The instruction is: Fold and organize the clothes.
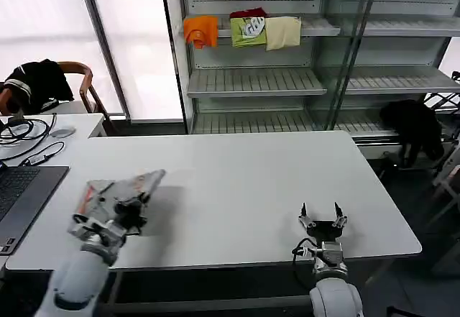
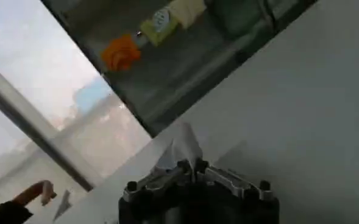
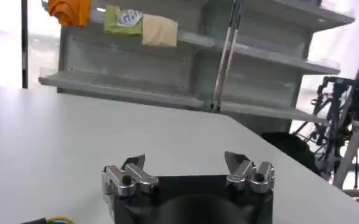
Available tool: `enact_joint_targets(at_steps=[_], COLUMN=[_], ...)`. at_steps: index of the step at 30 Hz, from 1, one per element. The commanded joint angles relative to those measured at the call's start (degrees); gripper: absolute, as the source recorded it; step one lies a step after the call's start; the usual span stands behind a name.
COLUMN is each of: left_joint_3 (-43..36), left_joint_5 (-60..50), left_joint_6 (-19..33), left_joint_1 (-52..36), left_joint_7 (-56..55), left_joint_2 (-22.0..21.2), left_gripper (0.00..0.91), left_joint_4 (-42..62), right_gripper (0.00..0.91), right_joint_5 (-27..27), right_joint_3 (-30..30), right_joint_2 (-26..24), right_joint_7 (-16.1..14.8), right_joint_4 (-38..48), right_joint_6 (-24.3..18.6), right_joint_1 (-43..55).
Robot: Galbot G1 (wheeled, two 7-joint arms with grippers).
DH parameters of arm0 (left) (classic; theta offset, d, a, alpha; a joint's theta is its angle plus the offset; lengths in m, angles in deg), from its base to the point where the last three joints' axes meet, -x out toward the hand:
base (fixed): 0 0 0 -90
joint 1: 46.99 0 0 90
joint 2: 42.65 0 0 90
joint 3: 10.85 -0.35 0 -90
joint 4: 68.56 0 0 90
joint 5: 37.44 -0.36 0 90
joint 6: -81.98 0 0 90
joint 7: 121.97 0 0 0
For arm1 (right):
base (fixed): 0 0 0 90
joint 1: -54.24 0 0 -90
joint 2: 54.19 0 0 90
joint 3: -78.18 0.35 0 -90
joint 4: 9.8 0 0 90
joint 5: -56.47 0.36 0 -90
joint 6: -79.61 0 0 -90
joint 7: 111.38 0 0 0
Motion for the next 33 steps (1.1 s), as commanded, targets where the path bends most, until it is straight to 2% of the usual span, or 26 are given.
enact_joint_targets(at_steps=[1, 5, 6, 7, 10, 11, 12, 13, 17, 19, 21, 25, 33], left_joint_3=[-21.80, -23.35, -23.82, -24.28, -26.07, -26.63, -27.49, -27.84, -29.32, -30.72, -31.91, -31.57, -21.35], left_joint_5=[16.69, 25.87, 27.16, 28.30, 32.22, 32.85, 32.66, 32.45, 32.26, 32.52, 33.22, 35.69, 35.89], left_joint_6=[-2.16, 0.07, 0.20, 0.19, -0.11, -0.31, -0.42, -0.68, -0.61, 1.29, 1.63, 2.17, 3.52], left_joint_1=[-8.09, -13.52, -14.51, -16.14, -19.14, -20.10, -20.68, -21.06, -20.57, -19.65, -18.59, -16.55, -11.94], left_joint_7=[-15.83, -20.22, -21.06, -22.20, -24.29, -25.06, -25.92, -26.27, -26.09, -26.06, -25.61, -24.44, -23.72], left_joint_2=[-7.98, -10.97, -11.65, -12.27, -14.33, -15.22, -16.02, -16.69, -19.68, -19.44, -18.07, -14.56, -8.60], left_gripper=[0.030, 0.030, 0.060, 0.141, 0.161, 0.363, 0.695, 0.907, 0.907, 0.907, 0.907, 0.907, 0.907], left_joint_4=[2.30, 7.38, 8.17, 8.89, 12.39, 13.93, 15.43, 16.04, 16.54, 14.15, 10.11, 3.19, -0.95], right_gripper=[0.907, 0.907, 0.907, 0.907, 0.907, 0.907, 0.907, 0.907, 0.907, 0.907, 0.907, 0.907, 0.907], right_joint_5=[-0.18, 0.05, 0.30, 0.57, 2.25, 2.88, 3.48, 3.55, 7.97, 13.06, 18.88, 23.62, 34.41], right_joint_3=[0.78, 0.12, -0.15, -0.28, -0.93, -1.03, -1.30, -1.34, -2.08, -2.17, -2.39, -4.99, -13.13], right_joint_2=[-0.01, 0.26, 0.42, 0.53, 0.76, 0.87, 0.95, 0.98, 1.40, 1.69, 1.95, 2.35, 5.61], right_joint_7=[-0.33, -1.10, -1.37, -1.78, -2.43, -2.84, -3.02, -3.16, -5.00, -5.28, -5.15, -4.97, -0.92], right_joint_4=[-1.42, -2.78, -3.32, -3.61, -4.26, -4.36, -4.37, -4.36, -4.08, -3.93, -3.70, -1.79, 5.75], right_joint_6=[-0.05, 0.98, 1.58, 2.15, 4.70, 5.80, 6.82, 6.97, 11.23, 13.86, 15.43, 15.43, 15.54], right_joint_1=[-0.58, 0.54, 1.06, 1.52, 3.31, 3.91, 4.58, 4.78, 7.10, 8.15, 8.98, 10.11, 14.49])
